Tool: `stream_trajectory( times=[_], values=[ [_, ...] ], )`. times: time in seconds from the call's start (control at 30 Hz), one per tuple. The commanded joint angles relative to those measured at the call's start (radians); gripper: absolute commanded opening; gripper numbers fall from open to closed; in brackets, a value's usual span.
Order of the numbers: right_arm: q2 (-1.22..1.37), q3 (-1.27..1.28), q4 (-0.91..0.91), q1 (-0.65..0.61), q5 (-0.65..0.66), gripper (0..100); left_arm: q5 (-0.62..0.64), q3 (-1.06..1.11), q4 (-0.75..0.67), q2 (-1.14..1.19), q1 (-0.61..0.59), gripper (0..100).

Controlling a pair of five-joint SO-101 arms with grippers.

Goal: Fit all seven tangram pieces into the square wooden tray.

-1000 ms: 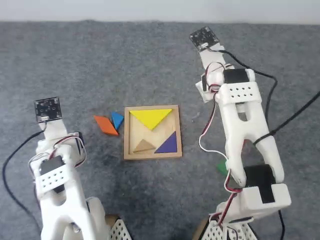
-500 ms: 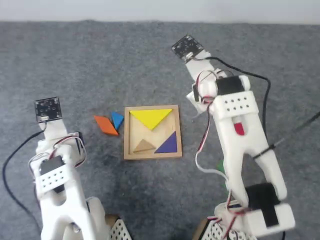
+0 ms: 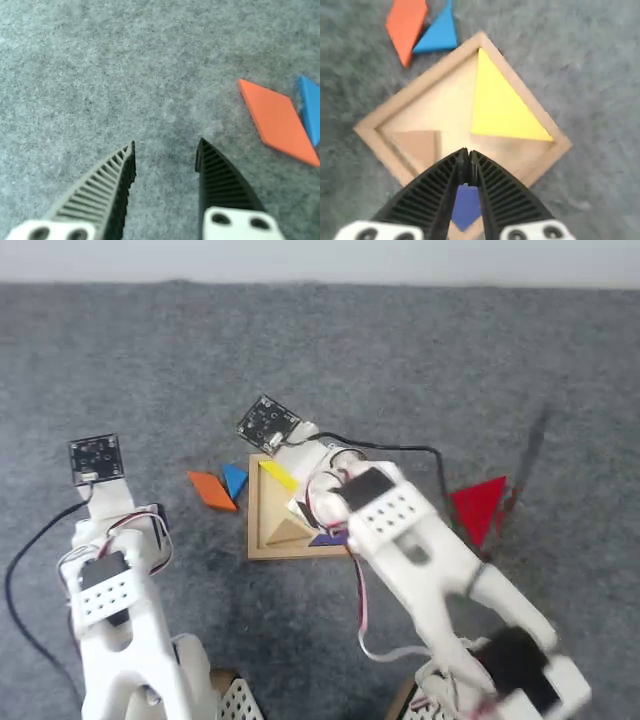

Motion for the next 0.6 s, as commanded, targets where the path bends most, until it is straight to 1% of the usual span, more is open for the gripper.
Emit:
stream_trajectory(
  times=[0.0,0.13,0.4,0.57],
  values=[
    [0.208,-0.087,-0.074,-0.027,-0.034,0.6,0.012,-0.038,-0.025,-0.031,0.000,18],
    [0.312,-0.137,-0.073,-0.084,-0.031,0.6,0.012,-0.038,-0.025,-0.031,0.000,18],
    [0.320,-0.140,-0.031,-0.143,-0.031,0.6,0.011,-0.038,-0.025,-0.031,0.000,18],
    [0.312,-0.164,0.025,-0.145,-0.029,0.6,0.011,-0.038,-0.025,-0.031,0.000,18]
  ],
)
